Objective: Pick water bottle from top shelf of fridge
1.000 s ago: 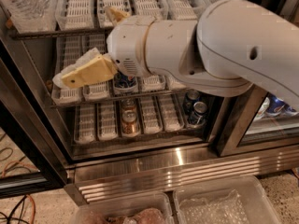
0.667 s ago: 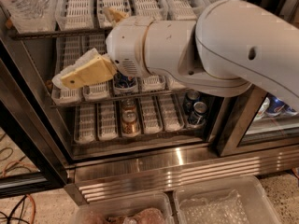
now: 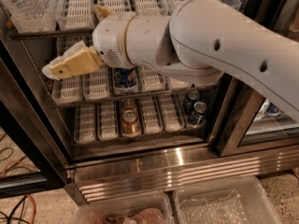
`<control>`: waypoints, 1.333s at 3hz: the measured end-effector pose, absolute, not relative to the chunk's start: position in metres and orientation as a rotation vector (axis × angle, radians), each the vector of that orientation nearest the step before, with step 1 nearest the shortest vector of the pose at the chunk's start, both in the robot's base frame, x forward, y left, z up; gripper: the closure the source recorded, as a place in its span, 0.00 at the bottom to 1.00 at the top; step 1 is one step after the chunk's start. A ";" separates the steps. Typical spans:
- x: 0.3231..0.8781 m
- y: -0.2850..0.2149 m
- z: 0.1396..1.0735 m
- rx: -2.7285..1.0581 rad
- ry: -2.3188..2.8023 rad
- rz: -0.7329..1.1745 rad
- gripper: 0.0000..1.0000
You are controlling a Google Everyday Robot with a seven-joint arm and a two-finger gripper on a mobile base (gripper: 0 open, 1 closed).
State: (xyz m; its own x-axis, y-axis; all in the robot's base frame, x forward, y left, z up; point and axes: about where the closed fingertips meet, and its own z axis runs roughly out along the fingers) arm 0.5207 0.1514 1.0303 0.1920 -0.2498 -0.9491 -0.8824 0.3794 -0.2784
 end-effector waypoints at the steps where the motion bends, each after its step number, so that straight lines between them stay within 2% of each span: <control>1: 0.559 0.158 1.035 -1.135 1.300 0.630 0.00; 2: 0.595 0.173 1.038 -1.144 1.251 0.674 0.00; 4: 0.602 0.186 1.055 -1.154 1.193 0.718 0.00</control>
Offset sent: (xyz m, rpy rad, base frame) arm 0.1214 0.0395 0.0115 0.1026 -0.0488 0.1215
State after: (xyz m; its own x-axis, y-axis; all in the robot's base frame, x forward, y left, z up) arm 0.6024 0.1859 1.0554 0.2674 -0.1344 -0.9542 -0.9060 0.3021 -0.2965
